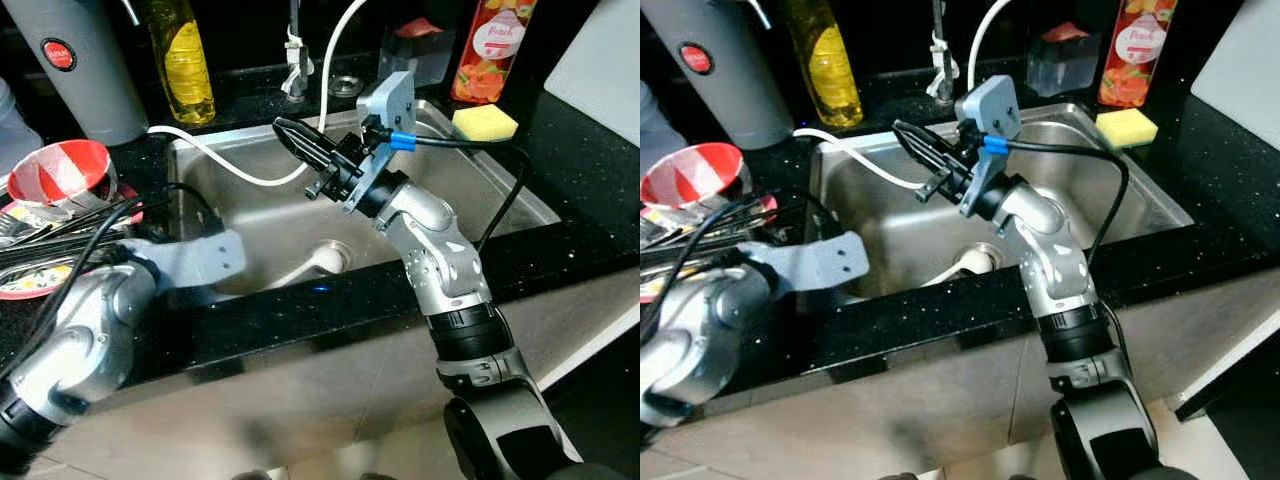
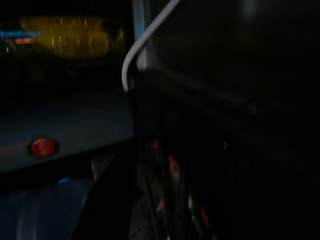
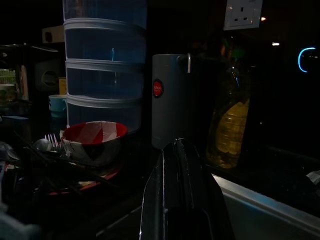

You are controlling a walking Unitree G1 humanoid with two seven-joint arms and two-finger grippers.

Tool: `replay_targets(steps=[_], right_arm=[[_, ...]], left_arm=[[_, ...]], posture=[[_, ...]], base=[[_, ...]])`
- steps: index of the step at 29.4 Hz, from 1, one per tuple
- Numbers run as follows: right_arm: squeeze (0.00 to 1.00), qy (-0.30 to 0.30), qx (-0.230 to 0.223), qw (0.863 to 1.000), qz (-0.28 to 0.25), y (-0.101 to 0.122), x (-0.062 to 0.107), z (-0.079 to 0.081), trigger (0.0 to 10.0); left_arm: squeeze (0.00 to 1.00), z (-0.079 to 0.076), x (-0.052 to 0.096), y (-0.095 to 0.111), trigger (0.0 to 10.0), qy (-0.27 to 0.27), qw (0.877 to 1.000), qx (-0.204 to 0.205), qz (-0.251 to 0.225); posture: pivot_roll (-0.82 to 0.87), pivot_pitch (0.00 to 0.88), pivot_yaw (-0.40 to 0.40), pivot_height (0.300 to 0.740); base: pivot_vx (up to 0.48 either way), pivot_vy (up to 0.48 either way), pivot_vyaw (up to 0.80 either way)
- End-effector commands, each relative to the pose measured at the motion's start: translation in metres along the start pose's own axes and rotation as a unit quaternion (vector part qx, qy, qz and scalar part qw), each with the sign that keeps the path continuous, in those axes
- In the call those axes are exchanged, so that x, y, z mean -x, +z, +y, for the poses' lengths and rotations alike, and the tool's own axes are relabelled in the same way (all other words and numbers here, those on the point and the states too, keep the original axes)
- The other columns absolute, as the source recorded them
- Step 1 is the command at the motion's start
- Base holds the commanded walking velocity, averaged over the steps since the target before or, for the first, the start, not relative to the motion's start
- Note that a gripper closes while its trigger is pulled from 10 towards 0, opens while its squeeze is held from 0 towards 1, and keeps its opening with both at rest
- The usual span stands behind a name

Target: Kitchen organization

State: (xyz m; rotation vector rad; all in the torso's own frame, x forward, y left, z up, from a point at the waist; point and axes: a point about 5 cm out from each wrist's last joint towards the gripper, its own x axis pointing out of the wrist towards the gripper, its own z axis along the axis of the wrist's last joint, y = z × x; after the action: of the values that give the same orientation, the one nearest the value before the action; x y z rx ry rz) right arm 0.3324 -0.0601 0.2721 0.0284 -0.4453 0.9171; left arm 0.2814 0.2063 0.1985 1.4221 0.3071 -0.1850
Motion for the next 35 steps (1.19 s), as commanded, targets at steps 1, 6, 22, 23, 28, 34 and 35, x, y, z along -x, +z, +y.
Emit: replay_targets(steps=[1, 6, 22, 23, 28, 34, 35], right_arm=[[0.0, 0.002, -0.001, 1.0, 0.003, -0.003, -0.001, 0.002, 10.0], [0.0, 0.002, 0.0, 1.0, 0.004, -0.003, -0.001, 0.001, 10.0], [0.0, 0.005, -0.001, 1.0, 0.003, -0.003, -0.002, 0.001, 10.0], [0.0, 0.005, 0.0, 1.0, 0.003, -0.003, -0.002, 0.001, 10.0], [0.0, 0.005, 0.001, 1.0, 0.002, -0.002, -0.002, 0.001, 10.0], [0.0, 0.006, 0.0, 1.0, 0.003, -0.003, -0.002, 0.001, 10.0], [0.0, 0.006, 0.001, 1.0, 0.003, -0.003, -0.003, 0.001, 10.0]], left_arm=[[0.0, 0.002, 0.0, -0.012, 10.0, 0.003, 0.999, -0.018, 0.027], [0.0, 0.0, 0.0, -0.022, 10.0, -0.003, 0.998, -0.018, 0.053], [0.0, 0.012, 0.0, -0.018, 0.0, 0.02, 0.998, 0.044, 0.034], [0.0, 0.014, 0.0, -0.014, 0.0, 0.02, 0.997, 0.068, 0.023], [0.0, 0.03, -0.001, -0.005, 0.0, 0.055, 0.993, 0.108, -0.002], [0.0, 0.026, -0.003, 0.0, 0.0, 0.044, 0.988, 0.148, -0.023], [0.0, 0.026, -0.003, 0.0, 0.0, 0.045, 0.988, 0.147, -0.022]], posture=[[0.12, 0.0, 0.061, 0.74], [0.12, 0.0, 0.06, 0.74], [0.12, 0.0, 0.054, 0.74], [0.12, 0.0, 0.053, 0.74], [0.12, 0.0, 0.053, 0.74], [0.12, 0.0, 0.055, 0.74], [0.12, 0.0, 0.055, 0.74]], base=[[0.0, 0.0, 0.0], [0.0, 0.0, 0.0], [0.0, 0.0, 0.0], [0.0, 0.0, 0.0], [0.0, 0.0, 0.0], [0.0, 0.0, 0.0], [0.0, 0.0, 0.0]])
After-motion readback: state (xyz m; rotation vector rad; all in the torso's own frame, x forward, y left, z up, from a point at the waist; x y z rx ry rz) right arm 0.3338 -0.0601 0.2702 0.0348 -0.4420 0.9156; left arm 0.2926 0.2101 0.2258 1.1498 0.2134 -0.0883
